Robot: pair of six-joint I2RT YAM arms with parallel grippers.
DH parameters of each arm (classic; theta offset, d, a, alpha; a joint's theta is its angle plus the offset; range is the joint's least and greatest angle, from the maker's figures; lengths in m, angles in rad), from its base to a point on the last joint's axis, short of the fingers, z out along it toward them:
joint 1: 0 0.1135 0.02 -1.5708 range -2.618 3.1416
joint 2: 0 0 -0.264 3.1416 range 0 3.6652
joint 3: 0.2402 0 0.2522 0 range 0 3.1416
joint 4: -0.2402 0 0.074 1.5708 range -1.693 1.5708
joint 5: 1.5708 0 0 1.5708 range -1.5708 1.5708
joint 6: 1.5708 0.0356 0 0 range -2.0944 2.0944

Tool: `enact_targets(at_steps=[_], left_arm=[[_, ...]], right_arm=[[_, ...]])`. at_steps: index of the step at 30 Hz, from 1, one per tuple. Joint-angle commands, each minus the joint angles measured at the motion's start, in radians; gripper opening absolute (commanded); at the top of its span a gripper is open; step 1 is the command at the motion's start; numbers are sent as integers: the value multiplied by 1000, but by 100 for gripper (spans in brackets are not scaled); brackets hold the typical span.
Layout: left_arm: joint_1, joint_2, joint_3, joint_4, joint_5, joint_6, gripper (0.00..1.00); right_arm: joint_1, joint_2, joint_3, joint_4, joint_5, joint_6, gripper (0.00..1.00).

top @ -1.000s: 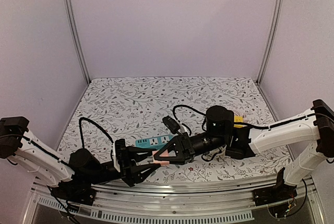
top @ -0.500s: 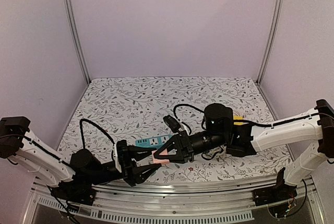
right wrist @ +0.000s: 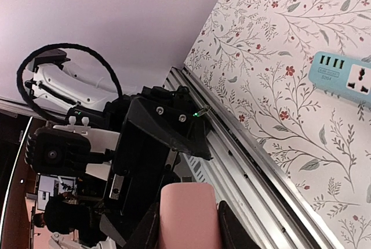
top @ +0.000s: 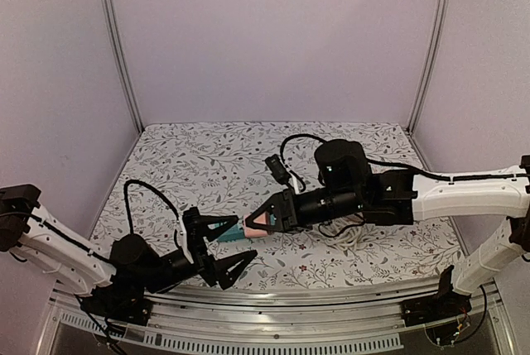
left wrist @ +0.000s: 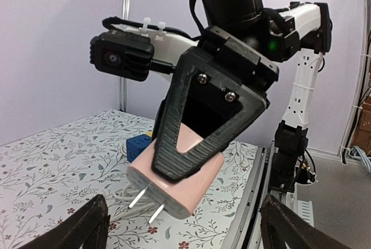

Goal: Insert the plug

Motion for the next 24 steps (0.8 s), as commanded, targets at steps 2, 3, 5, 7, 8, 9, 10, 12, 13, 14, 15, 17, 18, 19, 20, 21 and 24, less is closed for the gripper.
enact_targets(at_steps=[2,3,5,7,8,9,10,12,13,14,15,17,18,19,20,21,24], left_arm=[[-12,-97,44,-197,-190,-54,91],[-12,-114,55,-241,-230,-61,90],[-11,-144,75,-325,-313,-83,90],[-10,-169,86,-392,-384,-104,90],[-9,-181,89,-419,-411,-114,91],[-8,-189,90,-440,-430,-121,90],[-6,-198,89,-453,-444,-127,90],[-4,-211,91,-478,-461,-139,90],[-3,-216,95,-490,-468,-144,89],[-3,-219,100,-511,-477,-153,89],[-3,-221,106,-530,-488,-162,89],[-3,-222,120,-559,-501,-174,88],[-3,-222,123,-563,-502,-175,88],[-3,-222,123,-563,-502,-175,88],[-3,-223,122,-563,-500,-175,88],[-3,-224,121,-563,-498,-176,88],[-3,-230,120,-565,-495,-180,87]], right_arm=[[-26,10,177,-432,310,-271,0],[-28,34,207,-483,358,-321,0],[-32,71,264,-578,476,-386,0],[-37,118,309,-635,521,-439,0],[-38,142,336,-657,534,-484,0],[-38,160,353,-679,549,-511,0],[-39,190,376,-704,569,-548,0],[-46,240,439,-776,621,-598,0],[-49,276,466,-805,646,-619,0],[-49,296,487,-826,670,-636,0],[-50,321,508,-840,683,-670,0],[-51,372,542,-869,676,-727,0],[-54,398,563,-887,669,-754,0],[-58,419,587,-910,667,-795,0],[-62,450,611,-931,659,-822,0],[-61,467,626,-946,647,-847,0],[-62,518,633,-976,616,-966,0]])
